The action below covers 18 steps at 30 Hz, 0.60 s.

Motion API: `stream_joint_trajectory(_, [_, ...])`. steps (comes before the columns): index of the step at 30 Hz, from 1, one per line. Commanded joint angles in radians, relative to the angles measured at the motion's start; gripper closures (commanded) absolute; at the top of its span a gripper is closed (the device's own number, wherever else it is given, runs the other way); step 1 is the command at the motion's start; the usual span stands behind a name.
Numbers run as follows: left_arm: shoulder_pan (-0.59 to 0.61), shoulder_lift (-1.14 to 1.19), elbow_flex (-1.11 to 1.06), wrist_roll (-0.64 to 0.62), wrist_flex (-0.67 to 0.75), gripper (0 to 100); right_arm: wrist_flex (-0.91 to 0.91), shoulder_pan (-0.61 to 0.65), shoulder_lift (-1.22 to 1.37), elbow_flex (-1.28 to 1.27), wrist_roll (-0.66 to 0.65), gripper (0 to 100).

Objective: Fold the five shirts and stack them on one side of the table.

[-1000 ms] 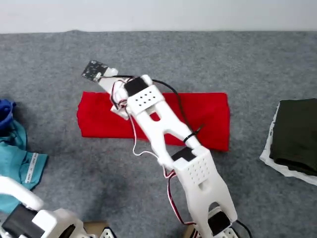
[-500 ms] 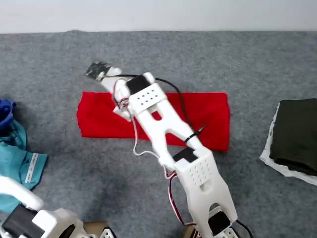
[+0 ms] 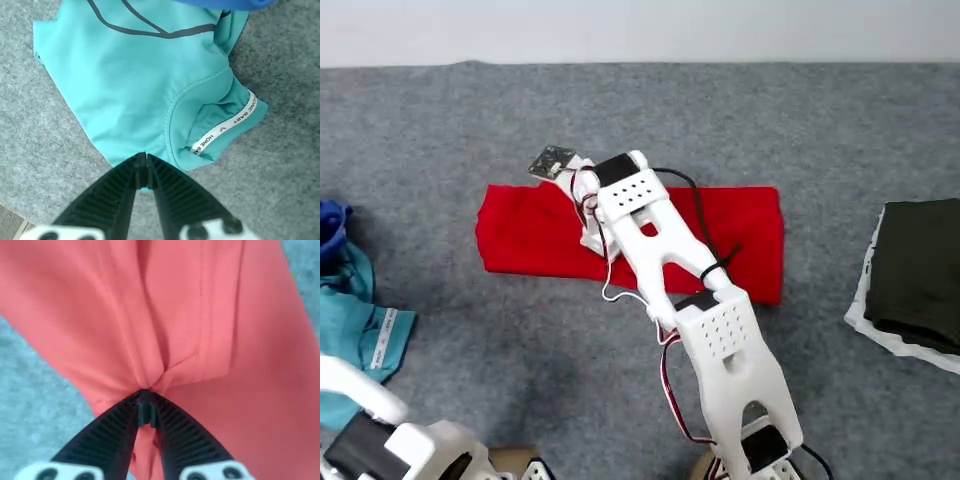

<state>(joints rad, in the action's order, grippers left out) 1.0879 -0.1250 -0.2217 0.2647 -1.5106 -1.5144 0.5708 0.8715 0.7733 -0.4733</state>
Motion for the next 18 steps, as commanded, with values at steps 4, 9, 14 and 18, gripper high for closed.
stream_joint_trajectory(4, [-0.006, -0.012, 0.031, 0.005, -0.017, 99, -0.067, 0.024, -0.119, 0.006, 0.006, 98.9])
stream_joint_trajectory(9, [-0.006, -0.012, 0.033, 0.003, -0.037, 99, -0.107, -0.022, -0.211, 0.005, 0.006, 98.9])
stream_joint_trajectory(14, [-0.006, -0.014, 0.033, 0.002, -0.04, 99, -0.14, -0.097, -0.183, -0.002, 0.005, 98.9])
stream_joint_trajectory(18, [-0.006, -0.014, 0.033, 0.0, -0.04, 99, -0.213, -0.067, -0.111, -0.002, 0.005, 98.9])
